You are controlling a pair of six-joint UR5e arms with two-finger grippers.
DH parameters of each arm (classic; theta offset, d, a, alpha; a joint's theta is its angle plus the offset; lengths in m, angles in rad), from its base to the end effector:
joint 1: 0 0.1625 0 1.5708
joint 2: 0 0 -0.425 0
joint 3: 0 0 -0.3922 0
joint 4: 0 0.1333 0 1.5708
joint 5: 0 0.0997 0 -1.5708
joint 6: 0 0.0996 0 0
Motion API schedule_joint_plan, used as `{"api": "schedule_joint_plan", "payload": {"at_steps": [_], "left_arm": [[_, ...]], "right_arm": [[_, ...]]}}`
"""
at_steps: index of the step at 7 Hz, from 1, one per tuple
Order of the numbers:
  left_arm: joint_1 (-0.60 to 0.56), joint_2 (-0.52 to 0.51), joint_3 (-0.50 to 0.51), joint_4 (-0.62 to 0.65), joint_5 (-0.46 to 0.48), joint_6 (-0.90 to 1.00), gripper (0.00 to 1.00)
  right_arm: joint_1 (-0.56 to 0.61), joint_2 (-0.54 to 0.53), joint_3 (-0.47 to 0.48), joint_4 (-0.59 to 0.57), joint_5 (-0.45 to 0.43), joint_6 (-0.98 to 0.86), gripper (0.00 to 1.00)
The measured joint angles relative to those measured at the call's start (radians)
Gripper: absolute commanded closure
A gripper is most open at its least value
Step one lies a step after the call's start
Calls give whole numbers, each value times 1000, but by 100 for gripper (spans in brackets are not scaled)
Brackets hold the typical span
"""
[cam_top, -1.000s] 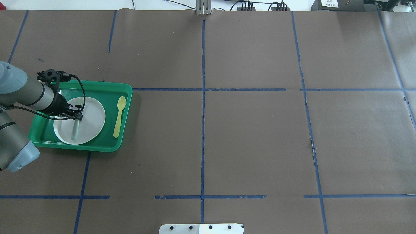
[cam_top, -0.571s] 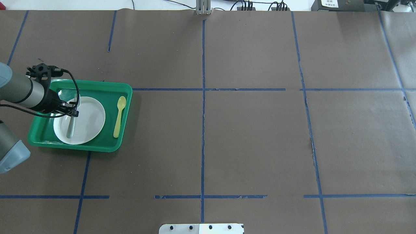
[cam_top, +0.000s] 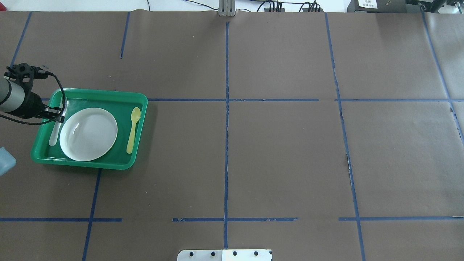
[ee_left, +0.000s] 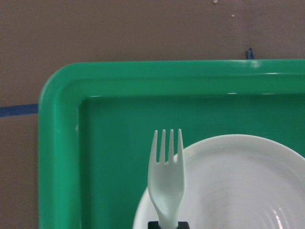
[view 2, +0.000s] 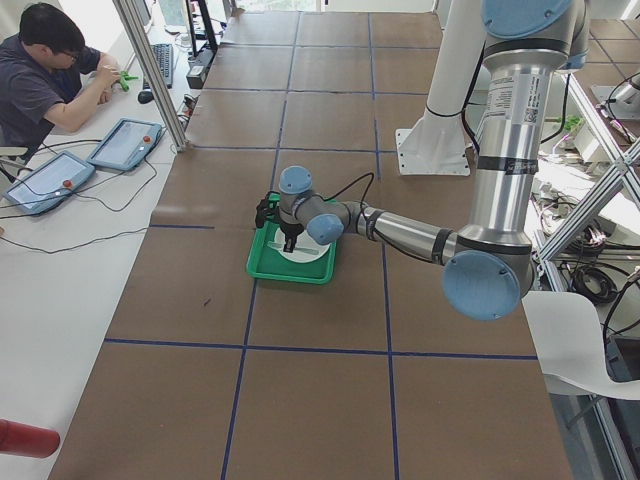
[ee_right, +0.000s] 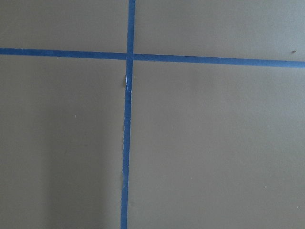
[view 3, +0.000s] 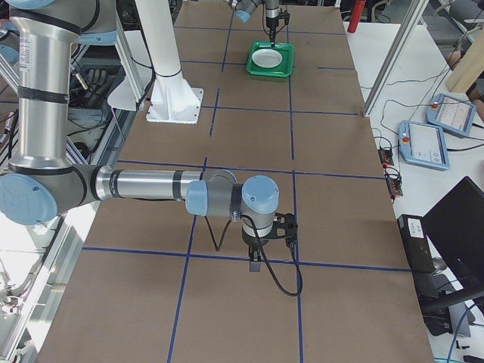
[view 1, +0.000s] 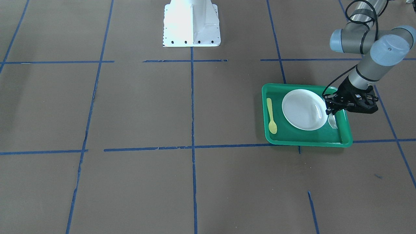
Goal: Place fork
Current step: 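Carry the fork off the plate and lower it onto the tray beside the plate, then open the left gripper and withdraw it away from the tray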
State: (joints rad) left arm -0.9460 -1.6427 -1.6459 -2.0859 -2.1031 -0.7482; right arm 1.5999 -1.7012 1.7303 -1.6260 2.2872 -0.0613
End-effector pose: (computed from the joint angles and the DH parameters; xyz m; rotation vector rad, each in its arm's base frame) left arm 0.2545 -0.4944 0.5353 0.1747 0.8050 0.0598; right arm 0.0805 -0.4323 0.6502 0.0074 -0.7168 -0.0215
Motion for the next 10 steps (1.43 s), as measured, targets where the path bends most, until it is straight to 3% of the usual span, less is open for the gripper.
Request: {"api": "schedule_joint_plan", "payload": {"at_steps": [2, 3, 4, 7, 10], "left_arm": [[-9, 4, 18, -2, 0, 16, 100], [-9, 7, 22, -2, -1, 18, 14], [-10, 8, 24, -2, 0, 29, 0], [-31, 7, 24, -1, -2, 67, 0], [-142, -5, -22, 40, -60, 156, 0]], "right_arm": [[0, 0, 0, 0, 0, 1, 0], [0, 0, 0, 0, 0, 1, 0], [0, 0, 0, 0, 0, 0, 0], [0, 0, 0, 0, 0, 0, 0], [0, 0, 0, 0, 0, 1, 0]]}}
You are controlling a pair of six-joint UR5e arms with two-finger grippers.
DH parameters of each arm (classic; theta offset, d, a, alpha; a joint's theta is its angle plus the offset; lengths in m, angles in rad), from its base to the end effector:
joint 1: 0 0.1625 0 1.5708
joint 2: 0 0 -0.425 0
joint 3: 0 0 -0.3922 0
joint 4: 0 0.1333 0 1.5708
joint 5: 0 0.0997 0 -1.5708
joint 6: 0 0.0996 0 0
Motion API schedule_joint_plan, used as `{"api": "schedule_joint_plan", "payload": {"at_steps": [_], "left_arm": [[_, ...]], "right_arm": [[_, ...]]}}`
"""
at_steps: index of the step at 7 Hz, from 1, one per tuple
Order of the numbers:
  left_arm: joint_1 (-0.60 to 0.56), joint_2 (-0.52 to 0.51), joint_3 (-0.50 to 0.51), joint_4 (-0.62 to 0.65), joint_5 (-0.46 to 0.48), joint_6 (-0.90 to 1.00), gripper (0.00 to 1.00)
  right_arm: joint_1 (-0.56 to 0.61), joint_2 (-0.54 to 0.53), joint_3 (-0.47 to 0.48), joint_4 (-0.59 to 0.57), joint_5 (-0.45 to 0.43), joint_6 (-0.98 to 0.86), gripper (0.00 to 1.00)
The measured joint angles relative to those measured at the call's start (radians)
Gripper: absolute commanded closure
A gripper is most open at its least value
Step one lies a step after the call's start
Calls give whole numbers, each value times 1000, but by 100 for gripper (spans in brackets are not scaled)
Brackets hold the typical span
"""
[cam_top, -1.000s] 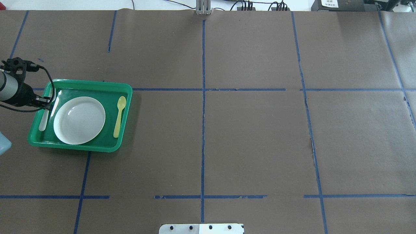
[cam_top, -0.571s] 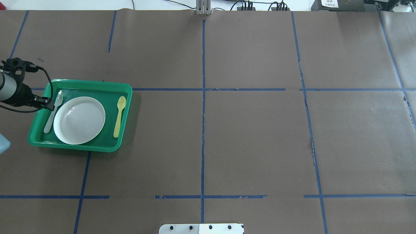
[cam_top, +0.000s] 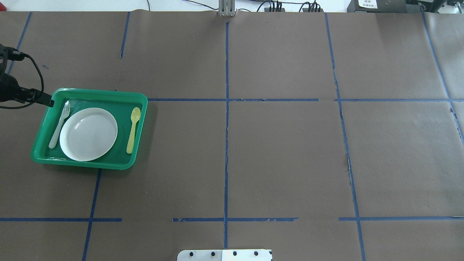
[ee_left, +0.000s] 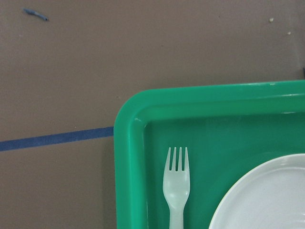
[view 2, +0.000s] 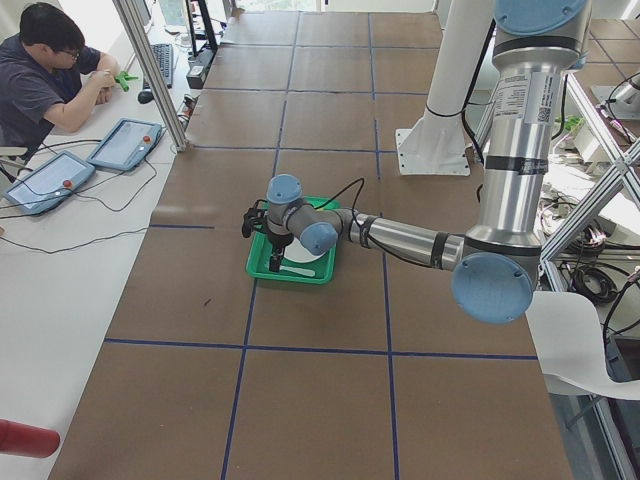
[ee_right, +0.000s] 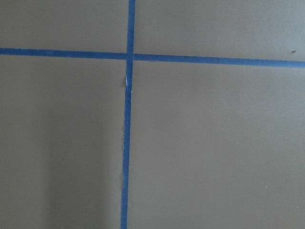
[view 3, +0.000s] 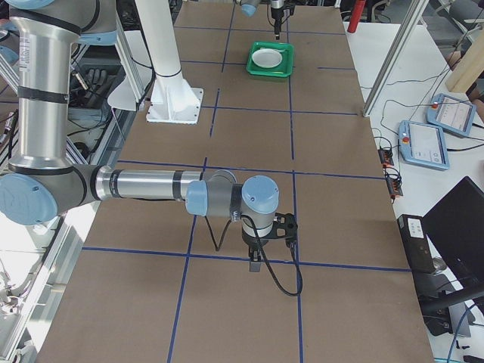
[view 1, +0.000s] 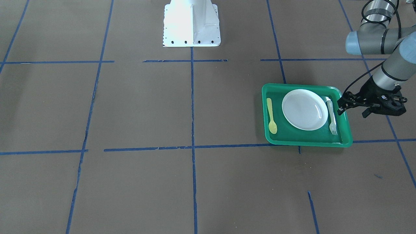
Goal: Place fork
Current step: 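Open the left gripper and withdraw it away from the tray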
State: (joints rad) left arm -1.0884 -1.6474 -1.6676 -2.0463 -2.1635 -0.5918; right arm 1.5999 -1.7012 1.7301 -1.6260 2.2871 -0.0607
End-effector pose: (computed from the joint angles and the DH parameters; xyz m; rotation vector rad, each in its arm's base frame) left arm 0.1855 -0.5217 0.5242 0.2482 0.8121 0.0895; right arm 0.0805 -0.4323 0.6503 0.0070 -0.7167 -0.0208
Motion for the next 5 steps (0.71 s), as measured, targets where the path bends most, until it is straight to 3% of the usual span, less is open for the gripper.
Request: {"api": "schedule_joint_plan", "payload": {"at_steps": [3, 5], "left_arm": [[-176, -11, -40, 206, -16, 426, 0], [-335, 16, 0, 305, -20, 741, 0]], "right_arm": [[0, 0, 0, 0, 0, -1, 0], [0, 0, 0, 0, 0, -1, 0]]}}
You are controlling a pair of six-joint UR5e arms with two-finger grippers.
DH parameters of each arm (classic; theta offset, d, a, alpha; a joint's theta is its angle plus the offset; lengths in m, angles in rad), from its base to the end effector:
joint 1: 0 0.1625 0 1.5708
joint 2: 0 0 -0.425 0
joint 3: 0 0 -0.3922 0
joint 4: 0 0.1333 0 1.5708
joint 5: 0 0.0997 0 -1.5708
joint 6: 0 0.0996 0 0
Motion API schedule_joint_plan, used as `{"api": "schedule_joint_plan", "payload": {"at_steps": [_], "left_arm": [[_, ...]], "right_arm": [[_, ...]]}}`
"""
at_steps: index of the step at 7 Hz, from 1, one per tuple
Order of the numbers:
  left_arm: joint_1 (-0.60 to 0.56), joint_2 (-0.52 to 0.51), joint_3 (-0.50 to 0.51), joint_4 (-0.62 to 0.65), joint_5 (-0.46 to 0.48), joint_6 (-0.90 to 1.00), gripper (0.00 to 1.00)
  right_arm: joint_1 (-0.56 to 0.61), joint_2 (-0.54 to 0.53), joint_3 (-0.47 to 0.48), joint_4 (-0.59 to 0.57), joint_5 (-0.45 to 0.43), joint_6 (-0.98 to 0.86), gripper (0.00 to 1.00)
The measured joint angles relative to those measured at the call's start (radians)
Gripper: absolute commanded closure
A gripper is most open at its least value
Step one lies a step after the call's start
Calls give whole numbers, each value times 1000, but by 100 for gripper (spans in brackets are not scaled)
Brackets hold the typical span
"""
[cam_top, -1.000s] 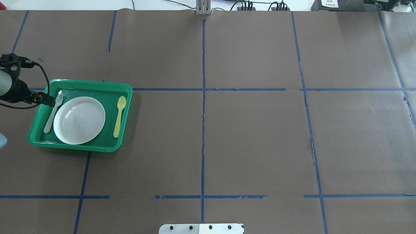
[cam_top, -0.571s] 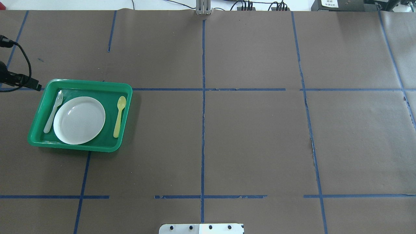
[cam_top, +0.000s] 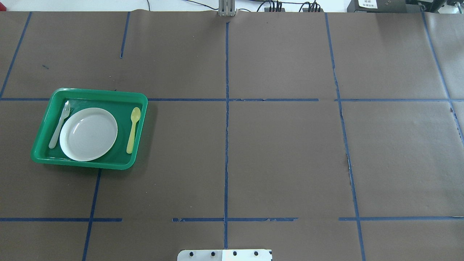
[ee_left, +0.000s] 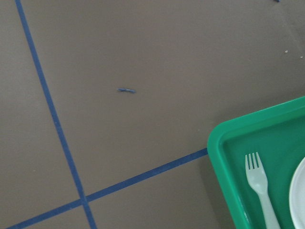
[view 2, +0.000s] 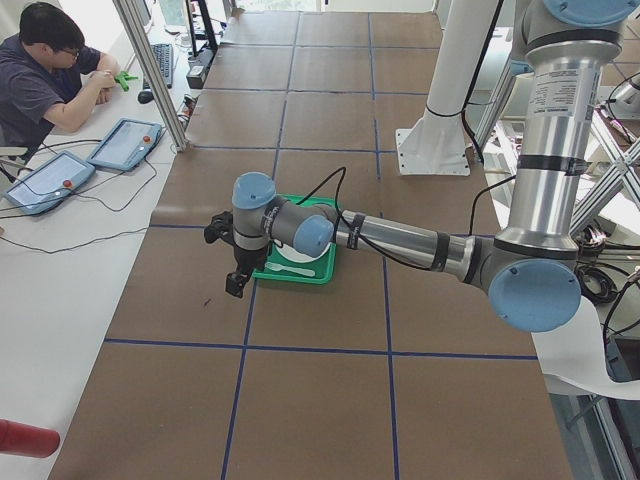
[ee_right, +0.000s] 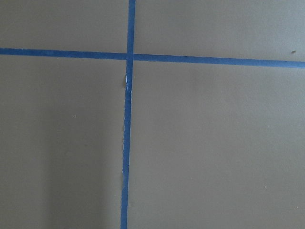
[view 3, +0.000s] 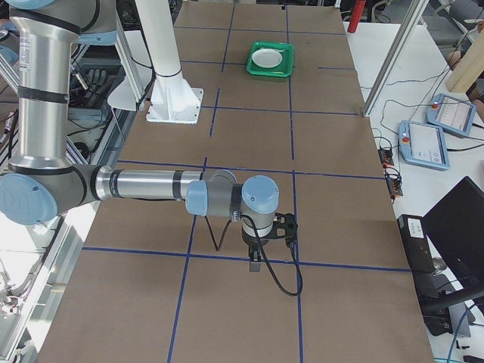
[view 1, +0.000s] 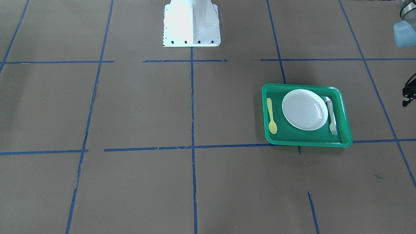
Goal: Place fork
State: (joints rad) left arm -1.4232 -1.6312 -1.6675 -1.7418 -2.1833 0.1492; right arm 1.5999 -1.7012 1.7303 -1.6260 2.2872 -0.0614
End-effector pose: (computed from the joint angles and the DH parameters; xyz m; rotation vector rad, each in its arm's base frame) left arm 0.0033 -0.5390 0.5704 0.3202 0.6104 0.3855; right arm 0.0805 -0.4323 0.6502 0.0074 -0.7168 -0.0216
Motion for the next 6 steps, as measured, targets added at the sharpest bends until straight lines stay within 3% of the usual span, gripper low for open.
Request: {"api": "schedule_joint_plan", "payload": {"at_steps": [2, 4, 6], "left_arm": [[-91, 43, 37, 83, -68, 121, 0], [-135, 90, 46, 151, -168, 111, 0], [-165, 91, 40, 225, -182, 75, 0]], "right_arm": [[0, 0, 0, 0, 0, 1, 0], [0, 0, 0, 0, 0, 1, 0], [0, 0, 0, 0, 0, 0, 0]]}}
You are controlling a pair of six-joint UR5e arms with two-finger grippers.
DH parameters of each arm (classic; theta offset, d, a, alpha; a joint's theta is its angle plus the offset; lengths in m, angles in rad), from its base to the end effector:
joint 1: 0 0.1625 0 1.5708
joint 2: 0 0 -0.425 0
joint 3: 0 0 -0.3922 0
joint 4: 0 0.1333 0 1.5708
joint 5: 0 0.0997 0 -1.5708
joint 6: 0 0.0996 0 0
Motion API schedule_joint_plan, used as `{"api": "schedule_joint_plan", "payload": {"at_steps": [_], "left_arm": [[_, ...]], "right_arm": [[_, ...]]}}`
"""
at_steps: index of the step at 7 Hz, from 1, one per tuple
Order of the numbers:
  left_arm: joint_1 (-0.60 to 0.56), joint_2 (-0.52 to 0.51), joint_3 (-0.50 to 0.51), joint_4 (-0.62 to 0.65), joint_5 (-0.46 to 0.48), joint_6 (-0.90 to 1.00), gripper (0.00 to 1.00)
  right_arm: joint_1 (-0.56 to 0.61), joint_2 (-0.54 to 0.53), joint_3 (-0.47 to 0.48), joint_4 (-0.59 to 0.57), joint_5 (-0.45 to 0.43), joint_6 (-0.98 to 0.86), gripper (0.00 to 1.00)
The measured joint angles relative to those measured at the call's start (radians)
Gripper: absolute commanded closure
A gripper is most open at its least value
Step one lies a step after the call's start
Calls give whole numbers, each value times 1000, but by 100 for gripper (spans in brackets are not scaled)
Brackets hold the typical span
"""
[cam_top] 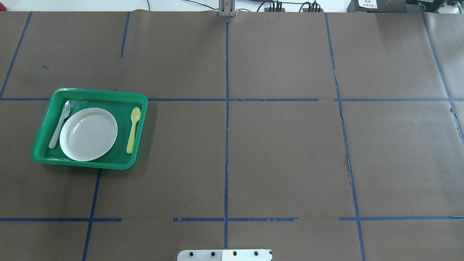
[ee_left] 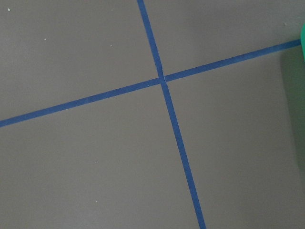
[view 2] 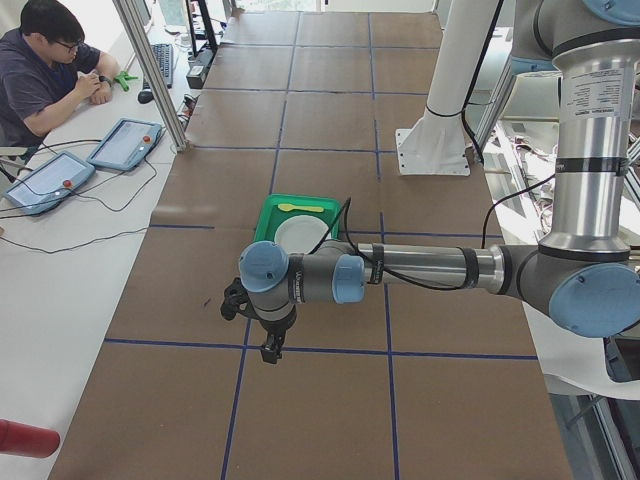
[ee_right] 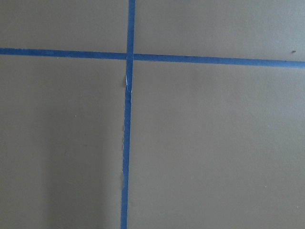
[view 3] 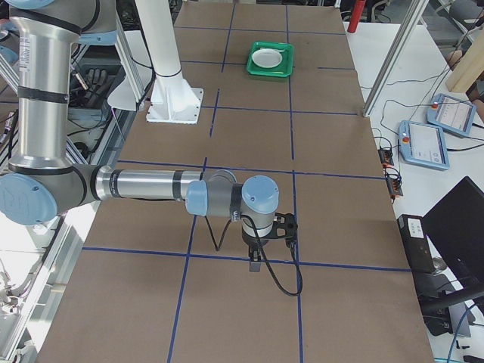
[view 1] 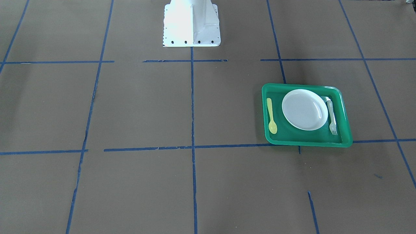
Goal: Place fork
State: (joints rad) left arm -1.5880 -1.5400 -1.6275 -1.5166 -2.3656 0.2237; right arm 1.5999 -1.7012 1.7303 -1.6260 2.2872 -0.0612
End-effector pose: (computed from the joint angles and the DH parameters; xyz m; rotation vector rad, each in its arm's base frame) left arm -0.0704 -0.4755 0.6497 0.0690 0.7934 0.1842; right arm 0.0805 -0.4323 0.6502 0.0074 -0.7168 -0.0214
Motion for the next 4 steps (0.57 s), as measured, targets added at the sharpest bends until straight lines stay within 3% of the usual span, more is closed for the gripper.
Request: {"api": "schedule_joint_plan", "payload": {"at_steps": [4], "left_arm": [[-10, -9, -2, 23, 1, -128, 0]], "right_arm": [[0, 0, 0, 0, 0, 0, 0]]}}
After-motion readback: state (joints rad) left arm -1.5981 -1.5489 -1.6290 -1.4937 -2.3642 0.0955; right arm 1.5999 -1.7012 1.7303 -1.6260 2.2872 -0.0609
